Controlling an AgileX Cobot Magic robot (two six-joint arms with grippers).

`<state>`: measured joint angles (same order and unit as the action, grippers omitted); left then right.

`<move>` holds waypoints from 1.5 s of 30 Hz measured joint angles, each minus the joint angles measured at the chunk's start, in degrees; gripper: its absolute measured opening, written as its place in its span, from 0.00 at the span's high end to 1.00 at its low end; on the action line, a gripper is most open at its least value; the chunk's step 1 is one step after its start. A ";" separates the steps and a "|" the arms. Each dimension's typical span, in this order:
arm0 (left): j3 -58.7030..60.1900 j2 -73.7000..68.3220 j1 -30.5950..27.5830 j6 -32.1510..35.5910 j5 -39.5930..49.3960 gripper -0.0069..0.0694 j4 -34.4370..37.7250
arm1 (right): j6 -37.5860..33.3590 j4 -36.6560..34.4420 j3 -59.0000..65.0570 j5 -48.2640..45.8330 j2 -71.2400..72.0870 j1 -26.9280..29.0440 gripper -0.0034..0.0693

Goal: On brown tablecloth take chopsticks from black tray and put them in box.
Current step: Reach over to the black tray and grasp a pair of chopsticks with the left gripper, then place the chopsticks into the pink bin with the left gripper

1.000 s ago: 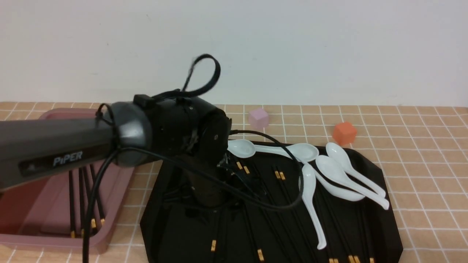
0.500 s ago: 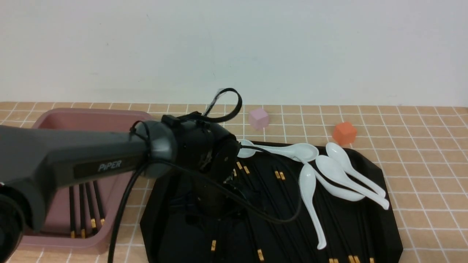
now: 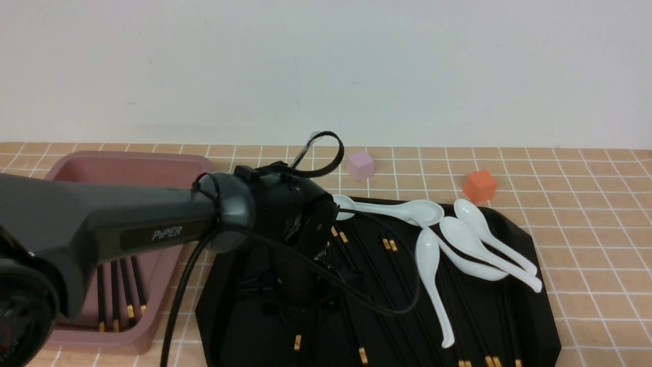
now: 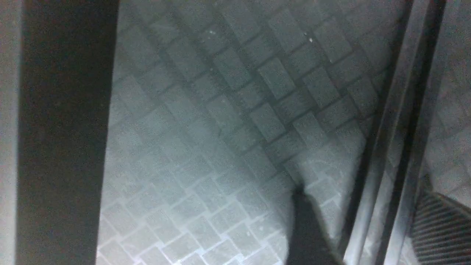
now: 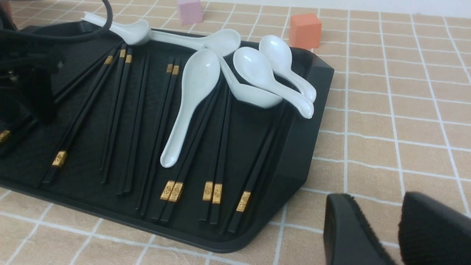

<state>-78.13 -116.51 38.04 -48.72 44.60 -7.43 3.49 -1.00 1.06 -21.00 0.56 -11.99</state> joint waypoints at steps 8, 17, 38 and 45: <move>-0.06 -0.05 0.00 -0.05 0.12 0.79 -0.07 | 0.00 0.00 0.00 0.00 0.00 0.00 0.62; 0.47 2.61 0.09 -0.05 5.35 0.78 -0.02 | 0.00 0.00 0.00 0.00 0.00 0.00 0.62; 1.44 31.65 -19.93 7.80 17.11 0.78 -4.21 | 0.00 0.00 0.00 0.00 0.00 0.00 0.62; 6.11 27.11 -31.92 11.92 12.82 0.78 -4.82 | 0.00 0.00 0.00 0.00 0.00 0.00 0.62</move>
<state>-72.02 -89.40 6.11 -36.80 57.42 -12.25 3.49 -1.00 1.06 -21.00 0.56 -11.99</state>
